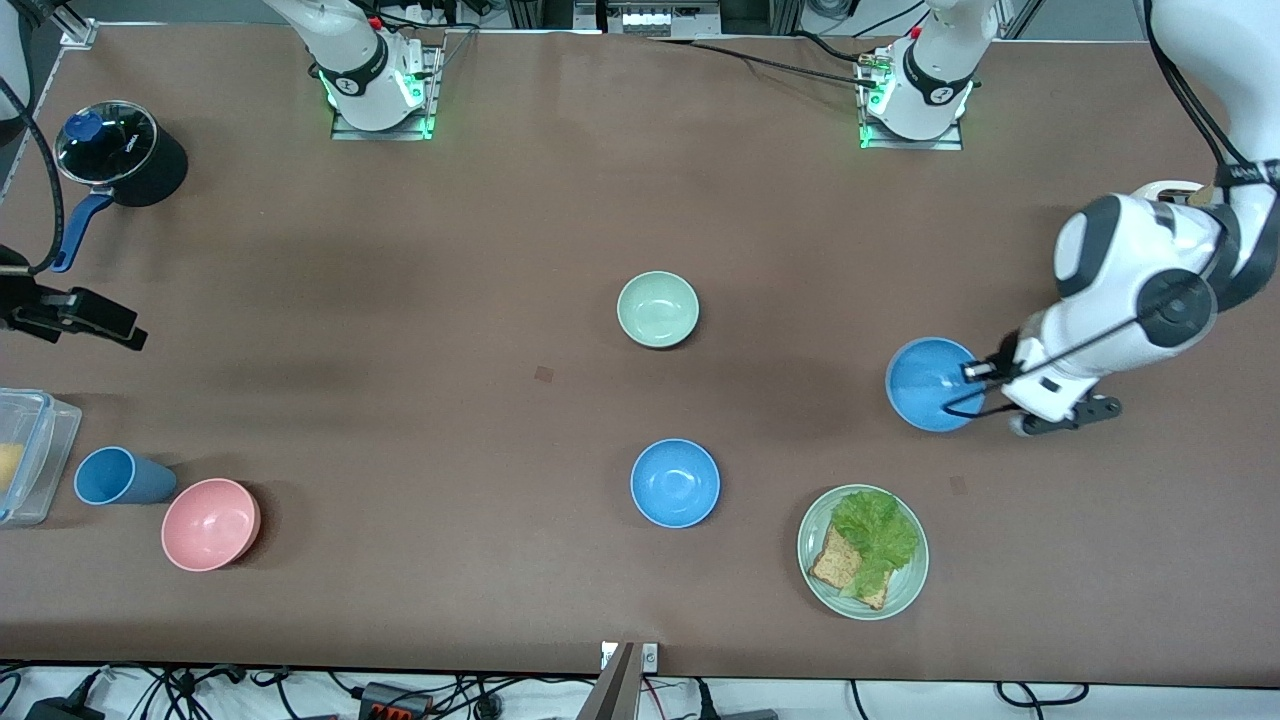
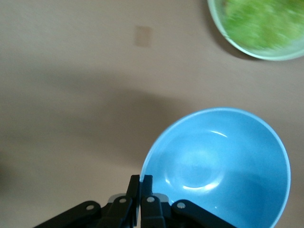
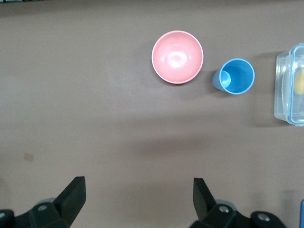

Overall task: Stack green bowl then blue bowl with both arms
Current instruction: 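Carry the blue bowl with the left gripper over the green bowl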

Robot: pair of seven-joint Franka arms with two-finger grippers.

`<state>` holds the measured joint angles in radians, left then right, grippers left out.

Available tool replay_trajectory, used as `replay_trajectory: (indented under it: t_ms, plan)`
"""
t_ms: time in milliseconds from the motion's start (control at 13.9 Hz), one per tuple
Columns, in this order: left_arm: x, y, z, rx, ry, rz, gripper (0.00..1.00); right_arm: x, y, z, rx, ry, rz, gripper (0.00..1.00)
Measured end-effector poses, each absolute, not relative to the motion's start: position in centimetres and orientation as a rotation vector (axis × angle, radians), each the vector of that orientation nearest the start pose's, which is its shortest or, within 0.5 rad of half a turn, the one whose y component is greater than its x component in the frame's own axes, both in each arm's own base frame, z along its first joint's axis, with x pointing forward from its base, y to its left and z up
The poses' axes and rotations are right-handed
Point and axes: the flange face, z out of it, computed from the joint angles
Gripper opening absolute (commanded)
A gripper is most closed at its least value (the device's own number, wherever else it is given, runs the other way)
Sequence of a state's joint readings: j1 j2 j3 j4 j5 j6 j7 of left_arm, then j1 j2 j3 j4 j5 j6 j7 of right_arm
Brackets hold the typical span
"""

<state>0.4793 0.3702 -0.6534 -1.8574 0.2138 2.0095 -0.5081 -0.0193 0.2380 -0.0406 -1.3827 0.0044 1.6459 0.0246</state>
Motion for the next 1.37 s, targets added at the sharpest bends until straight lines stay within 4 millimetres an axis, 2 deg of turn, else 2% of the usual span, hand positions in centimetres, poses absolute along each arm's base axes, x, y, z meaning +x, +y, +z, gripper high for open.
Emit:
replay_trajectory:
  t_ms: [144,287,431,647,862,1150,1365]
  plan:
    - [59.5,-12.9,37.7,-3.102,-0.363,0.236,0.0,62.5,-3.8,57.7,-3.147,0.138,0.01,1.0]
    - [58.3,-18.4,42.1,-3.12,-0.329,0.267,0.0,61.3,-3.9,57.2,-3.146,0.141,0.044,1.0]
    - [57.4,-21.8,44.6,-3.153,-0.326,0.281,0.0,59.6,-3.8,57.0,-3.143,0.139,0.063,1.0]
    - [55.7,-26.0,44.4,-3.155,-0.327,0.309,0.0,57.3,-3.6,57.0,-3.141,0.126,0.037,1.0]
    - [53.9,-30.9,43.7,-3.151,-0.441,0.307,0.0,55.8,-3.6,56.4,-3.142,0.084,0.032,1.0]
    - [50.9,-37.0,41.9,-3.147,-0.556,0.323,0.0,55.4,-3.7,56.8,-3.143,0.057,0.003,1.0]
    - [49.4,-39.4,39.7,-3.12,-0.574,0.293,0.0,55.4,-3.6,56.9,-3.143,0.046,0.0,1.0]
